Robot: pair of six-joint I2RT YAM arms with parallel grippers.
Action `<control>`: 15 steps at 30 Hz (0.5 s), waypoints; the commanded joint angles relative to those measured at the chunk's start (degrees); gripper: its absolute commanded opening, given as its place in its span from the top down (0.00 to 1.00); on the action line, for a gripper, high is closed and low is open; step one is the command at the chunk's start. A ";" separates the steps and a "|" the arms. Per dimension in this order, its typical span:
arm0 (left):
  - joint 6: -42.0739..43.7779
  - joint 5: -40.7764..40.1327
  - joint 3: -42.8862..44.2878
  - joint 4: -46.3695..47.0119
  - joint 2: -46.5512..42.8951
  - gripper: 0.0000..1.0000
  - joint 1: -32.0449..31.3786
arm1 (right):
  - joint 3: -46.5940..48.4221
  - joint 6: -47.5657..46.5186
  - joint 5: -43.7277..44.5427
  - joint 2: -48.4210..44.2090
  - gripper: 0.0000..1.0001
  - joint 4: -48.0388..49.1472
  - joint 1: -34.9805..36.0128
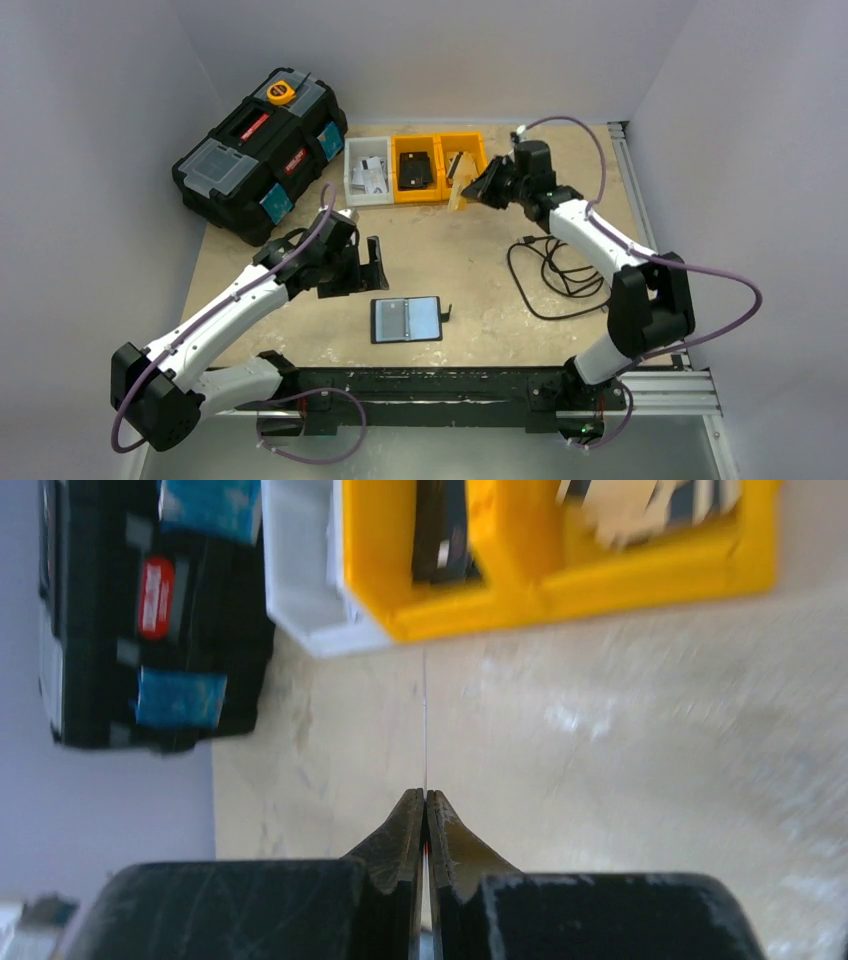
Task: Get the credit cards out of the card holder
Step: Place the credit card in the storage box.
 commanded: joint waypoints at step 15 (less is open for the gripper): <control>3.05 2.14 1.83 -1.40 -3.62 0.05 0.43 | 38.71 -8.11 2.22 31.97 1.00 -11.43 -9.11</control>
